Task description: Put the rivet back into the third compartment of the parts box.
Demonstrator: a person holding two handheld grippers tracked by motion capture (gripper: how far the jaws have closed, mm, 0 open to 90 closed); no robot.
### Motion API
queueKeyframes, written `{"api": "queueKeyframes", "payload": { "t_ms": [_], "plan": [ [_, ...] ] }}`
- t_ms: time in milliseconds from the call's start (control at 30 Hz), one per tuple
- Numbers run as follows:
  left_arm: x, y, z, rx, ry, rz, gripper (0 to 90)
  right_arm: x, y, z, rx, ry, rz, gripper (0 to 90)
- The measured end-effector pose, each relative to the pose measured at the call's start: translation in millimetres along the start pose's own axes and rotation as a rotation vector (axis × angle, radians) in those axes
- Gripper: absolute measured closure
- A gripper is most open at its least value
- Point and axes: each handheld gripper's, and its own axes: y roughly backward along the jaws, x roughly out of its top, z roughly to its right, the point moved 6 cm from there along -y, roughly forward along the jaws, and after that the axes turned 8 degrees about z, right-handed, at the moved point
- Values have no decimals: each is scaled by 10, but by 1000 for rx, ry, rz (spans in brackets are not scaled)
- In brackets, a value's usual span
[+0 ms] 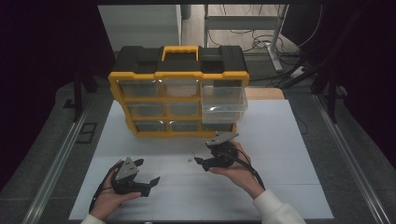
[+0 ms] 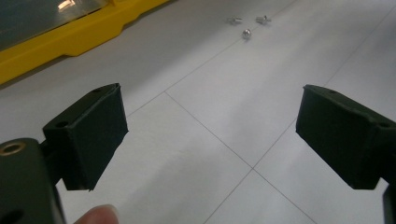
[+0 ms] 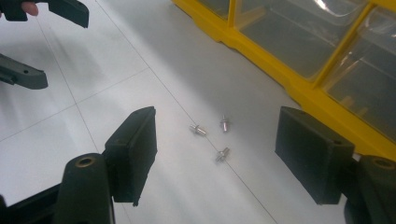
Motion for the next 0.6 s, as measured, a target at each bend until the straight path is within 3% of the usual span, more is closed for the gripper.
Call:
{"api": "queueKeyframes", "payload": {
  "t_ms": [433,600],
  "plan": [
    [-4,0,-17,3,4,3,94,-65,-177,66,3,-12,-51,295],
    [2,-21,-4,3,4,0,95,-120,-269,108,-8,-30,-97,295]
  ]
}}
